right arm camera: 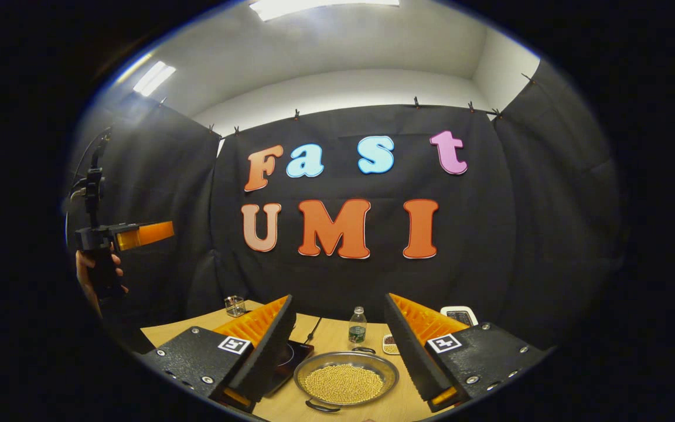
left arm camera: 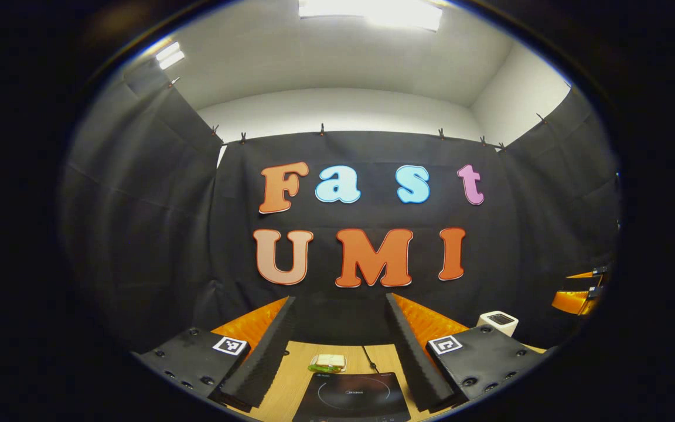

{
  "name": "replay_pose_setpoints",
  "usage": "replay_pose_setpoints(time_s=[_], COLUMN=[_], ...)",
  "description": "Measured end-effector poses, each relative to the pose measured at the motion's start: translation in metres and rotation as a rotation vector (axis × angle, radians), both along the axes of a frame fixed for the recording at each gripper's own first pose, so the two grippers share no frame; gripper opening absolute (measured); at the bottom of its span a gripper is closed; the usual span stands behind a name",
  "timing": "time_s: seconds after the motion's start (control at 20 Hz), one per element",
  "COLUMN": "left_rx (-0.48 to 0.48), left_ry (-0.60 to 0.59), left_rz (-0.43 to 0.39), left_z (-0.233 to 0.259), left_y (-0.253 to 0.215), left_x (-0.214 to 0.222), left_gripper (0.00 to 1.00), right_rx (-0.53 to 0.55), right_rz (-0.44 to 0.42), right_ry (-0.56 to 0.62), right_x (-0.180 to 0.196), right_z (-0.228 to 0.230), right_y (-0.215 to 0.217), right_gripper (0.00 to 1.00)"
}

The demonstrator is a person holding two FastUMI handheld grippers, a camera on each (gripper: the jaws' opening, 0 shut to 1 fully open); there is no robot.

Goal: First push the handle of the pot to place it horizontally, then grasp the pot with both hands and set it on the induction cooktop.

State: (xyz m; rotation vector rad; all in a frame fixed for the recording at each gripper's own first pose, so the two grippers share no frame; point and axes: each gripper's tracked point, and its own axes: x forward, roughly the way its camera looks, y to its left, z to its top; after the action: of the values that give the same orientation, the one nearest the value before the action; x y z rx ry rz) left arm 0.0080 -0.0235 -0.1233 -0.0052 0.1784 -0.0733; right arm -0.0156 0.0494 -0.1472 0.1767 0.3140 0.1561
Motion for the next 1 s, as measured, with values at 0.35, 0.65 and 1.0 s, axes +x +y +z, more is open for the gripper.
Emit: replay_pose_setpoints(time_s=[0.35, 0.65, 1.0], left_rx=[0.003, 0.046, 0.113], left_ry=[0.015, -0.032, -0.099], left_rz=[0.020, 0.042, 0.058], left_z=[-0.023, -0.024, -0.014], left_y=[0.012, 0.018, 0.025], left_x=[-0.009, -0.022, -0.037], left_gripper=[0.96, 0.96, 0.97], right_rx=[0.039, 0.010, 0.050], right_rz=[0.032, 0.065, 0.141], right_ry=[0.142, 0.209, 0.384], right_x=[-0.012, -0.024, -0.054], right_z=[-0.084, -0.142, -0.212], right_y=[0.028, 0.063, 0.106], right_gripper=[0.89, 0.75, 0.43])
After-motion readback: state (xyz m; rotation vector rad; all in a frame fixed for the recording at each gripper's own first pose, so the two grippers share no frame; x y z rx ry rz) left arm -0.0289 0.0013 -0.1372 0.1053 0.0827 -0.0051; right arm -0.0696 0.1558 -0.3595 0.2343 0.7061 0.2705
